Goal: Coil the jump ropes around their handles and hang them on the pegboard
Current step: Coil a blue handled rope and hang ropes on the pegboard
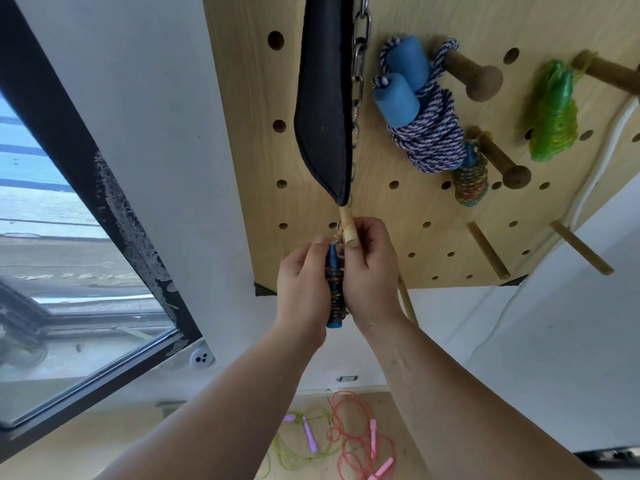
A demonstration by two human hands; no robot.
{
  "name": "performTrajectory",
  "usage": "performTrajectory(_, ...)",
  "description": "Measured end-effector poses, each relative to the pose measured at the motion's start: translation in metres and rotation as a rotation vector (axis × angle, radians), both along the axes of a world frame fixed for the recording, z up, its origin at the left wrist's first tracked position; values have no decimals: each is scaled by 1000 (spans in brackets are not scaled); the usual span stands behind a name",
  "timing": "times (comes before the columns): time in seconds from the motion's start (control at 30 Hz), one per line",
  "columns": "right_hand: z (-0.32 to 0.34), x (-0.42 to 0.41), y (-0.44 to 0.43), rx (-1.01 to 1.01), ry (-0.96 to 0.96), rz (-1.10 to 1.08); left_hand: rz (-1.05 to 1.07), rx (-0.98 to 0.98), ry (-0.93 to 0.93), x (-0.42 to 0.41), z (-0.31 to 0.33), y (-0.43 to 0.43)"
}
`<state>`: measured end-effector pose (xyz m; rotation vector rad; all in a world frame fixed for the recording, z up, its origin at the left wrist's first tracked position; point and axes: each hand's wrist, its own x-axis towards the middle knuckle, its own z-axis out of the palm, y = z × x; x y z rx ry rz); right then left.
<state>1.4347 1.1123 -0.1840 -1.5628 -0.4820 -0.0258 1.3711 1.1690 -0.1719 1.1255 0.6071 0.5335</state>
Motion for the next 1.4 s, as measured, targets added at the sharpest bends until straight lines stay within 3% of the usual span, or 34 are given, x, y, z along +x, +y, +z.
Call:
performTrajectory(0.17,10,-3,-23,74,116,179,-91,229,-13,-7,0,12)
performTrajectory(0.43,13,-34,-77,-218,123,475,-417,598,66,-46,-16,19)
performTrajectory(0.57,1,-52,-88,-336,137,346,-528,513,106,-68,-40,16)
performTrajectory(0.7,-5,-60,-105,-214,277,276,-581,415,206,-81,-64,20)
performTrajectory(0.87,-3,-66,-125,-267,298,367,-688,647,272,-91,-66,13)
performTrajectory(0.97,5,-69,-135,-355,253,429,-588,495,289,-93,-67,1)
performTrajectory(1.03,9,-64,-147,-468,195,479,-444,243,331,-93,-64,-9)
performTrajectory(1.1,9,-55,-162,-673,166,598,-320,4,361,-92,-56,-19)
performTrajectory(1.13,8,-49,-170,-815,166,689,-292,-27,369,-92,-52,-23)
performTrajectory(1.23,2,-38,-191,-1177,169,882,-355,129,367,-92,-44,-37)
performTrajectory(1.4,-8,-54,-195,-917,135,723,-514,636,405,-83,-40,-89)
